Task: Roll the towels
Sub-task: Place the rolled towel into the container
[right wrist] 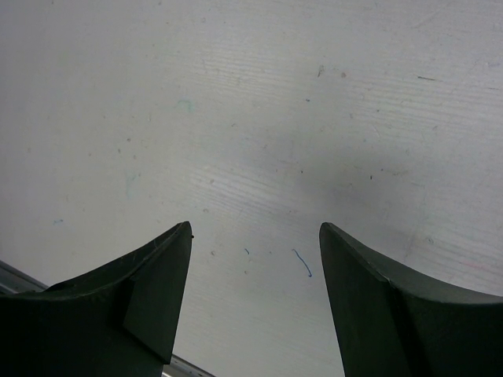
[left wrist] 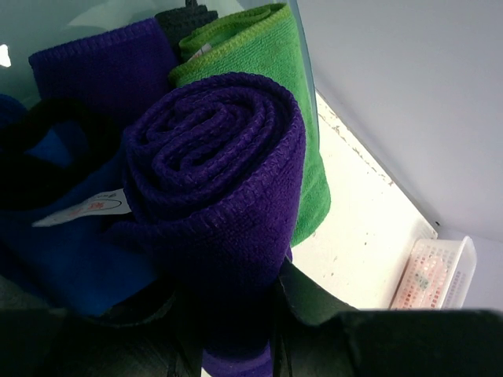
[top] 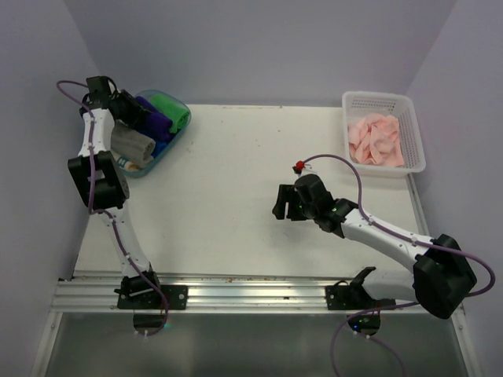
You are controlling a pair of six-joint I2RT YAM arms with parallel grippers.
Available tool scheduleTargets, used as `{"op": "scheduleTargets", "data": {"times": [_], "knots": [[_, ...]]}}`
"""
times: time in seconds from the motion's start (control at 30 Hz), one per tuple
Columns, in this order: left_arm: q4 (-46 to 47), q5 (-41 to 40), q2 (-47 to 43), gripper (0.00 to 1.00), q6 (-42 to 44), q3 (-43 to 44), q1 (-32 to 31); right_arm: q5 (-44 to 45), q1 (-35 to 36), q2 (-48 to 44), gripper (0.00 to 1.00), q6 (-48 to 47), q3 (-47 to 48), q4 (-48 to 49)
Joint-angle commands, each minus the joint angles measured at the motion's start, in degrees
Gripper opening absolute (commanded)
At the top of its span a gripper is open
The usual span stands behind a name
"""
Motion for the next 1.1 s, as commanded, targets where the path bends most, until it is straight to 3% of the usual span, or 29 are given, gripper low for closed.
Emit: {"op": "scheduleTargets", "data": {"times": [0.0, 0.37, 0.47, 0.5, 0.7, 1.07], "knots": [[0.14, 0.08, 1.88, 0.25, 2.34, 5.97, 0.85, 0.19, -0.24, 0.12, 0.69, 0.99, 0.58, 1.26], [-3.20, -1.77, 5.66, 0.27, 5.59, 8.18, 0.85, 1.16, -0.15, -0.93, 0.69, 1.43, 0.05, 0.74], [-3.56, -1.41, 6.19, 0.39, 5.68, 8.27, 0.93, 1.25, -0.24, -1.19, 0.69, 1.52, -0.04, 0.56], [-3.56, -1.15, 6.19, 0.48, 5.77, 8.27, 0.85, 1.25, -0.15, -1.20, 0.69, 1.52, -0.04, 0.56], [-3.56, -1.15, 4.43, 0.66, 5.42, 8.27, 1.02, 1.42, -0.15, -1.90, 0.69, 1.87, -0.04, 0.39], [-5.49, -4.58, 0.04, 0.68, 5.07, 8.18, 1.29, 1.60, -0.15, -2.86, 0.69, 1.69, -0.21, -0.14]]}}
